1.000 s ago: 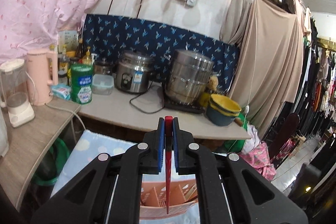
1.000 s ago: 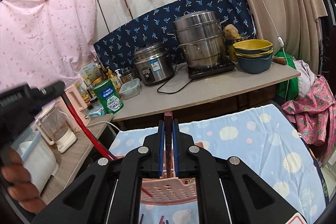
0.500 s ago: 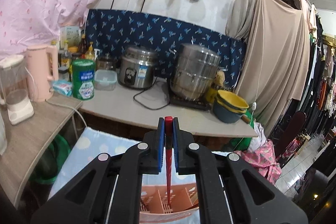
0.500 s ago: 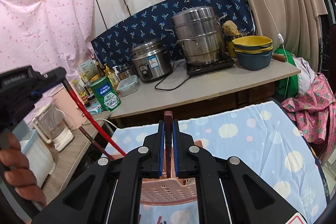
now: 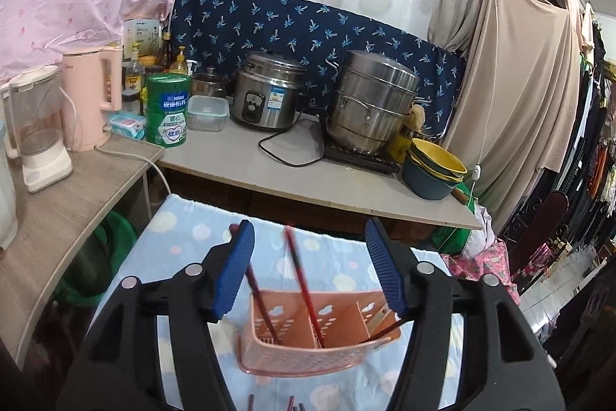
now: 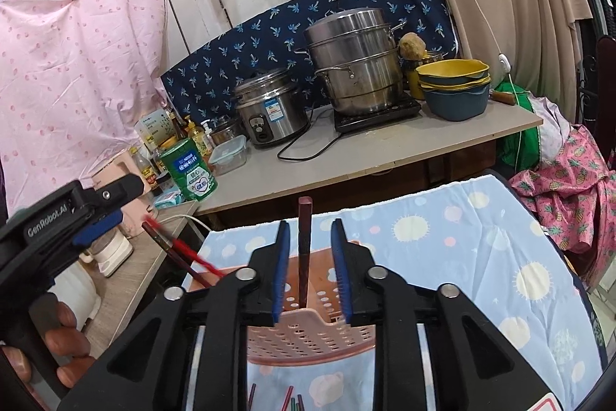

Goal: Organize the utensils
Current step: 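Open both tools to release the chopsticks and move back over the table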

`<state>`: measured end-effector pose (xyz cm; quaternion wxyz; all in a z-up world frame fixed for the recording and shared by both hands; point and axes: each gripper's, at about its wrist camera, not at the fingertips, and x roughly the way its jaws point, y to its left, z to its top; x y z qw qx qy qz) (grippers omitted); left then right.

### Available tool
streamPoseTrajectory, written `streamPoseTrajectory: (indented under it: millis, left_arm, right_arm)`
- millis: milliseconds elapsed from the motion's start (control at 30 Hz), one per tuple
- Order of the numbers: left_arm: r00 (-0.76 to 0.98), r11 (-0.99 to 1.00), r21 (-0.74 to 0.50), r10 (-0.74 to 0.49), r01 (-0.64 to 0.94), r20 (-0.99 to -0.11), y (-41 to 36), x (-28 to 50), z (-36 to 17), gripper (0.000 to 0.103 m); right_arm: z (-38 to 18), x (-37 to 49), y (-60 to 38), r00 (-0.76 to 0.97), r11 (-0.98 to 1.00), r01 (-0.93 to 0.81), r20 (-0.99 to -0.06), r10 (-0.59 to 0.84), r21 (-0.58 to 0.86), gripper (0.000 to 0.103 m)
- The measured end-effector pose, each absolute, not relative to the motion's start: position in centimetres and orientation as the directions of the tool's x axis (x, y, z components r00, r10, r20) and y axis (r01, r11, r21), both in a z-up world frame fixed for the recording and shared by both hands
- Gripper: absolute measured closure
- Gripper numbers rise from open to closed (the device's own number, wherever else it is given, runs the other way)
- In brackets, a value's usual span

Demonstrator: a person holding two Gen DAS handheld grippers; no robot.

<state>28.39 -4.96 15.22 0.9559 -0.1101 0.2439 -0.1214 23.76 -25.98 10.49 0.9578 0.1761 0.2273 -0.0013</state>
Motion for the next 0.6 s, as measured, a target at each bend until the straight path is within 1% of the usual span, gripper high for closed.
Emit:
streamPoseTrajectory:
  millis: [167, 367, 600]
  left_arm:
    - [0.837, 0.953, -0.245, -0.278, 0.179, -0.472, -4.3, 25.9, 14.4, 0.038]
    - [0.792, 0.958, -0.225, -0.276, 0.18, -0.545, -3.8, 22.4, 12.3, 0.038]
    - [0.736, 0.969, -0.158, -0.246, 0.189, -0.63, -4.7, 18.0, 9.8, 0.037]
  right_arm:
    - [10.8, 21.0, -26.1, 0.901, 0.937, 0.081, -0.427, 0.077, 0.339, 0.071]
    - [9.3, 17.0, -26.1, 0.884, 0.928, 0.091, -0.458, 0.092, 0.362, 0.07]
    - [6.7, 12.5, -25.1, 0.849, 0.927, 0.095, -0.516, 0.116, 0.364, 0.07]
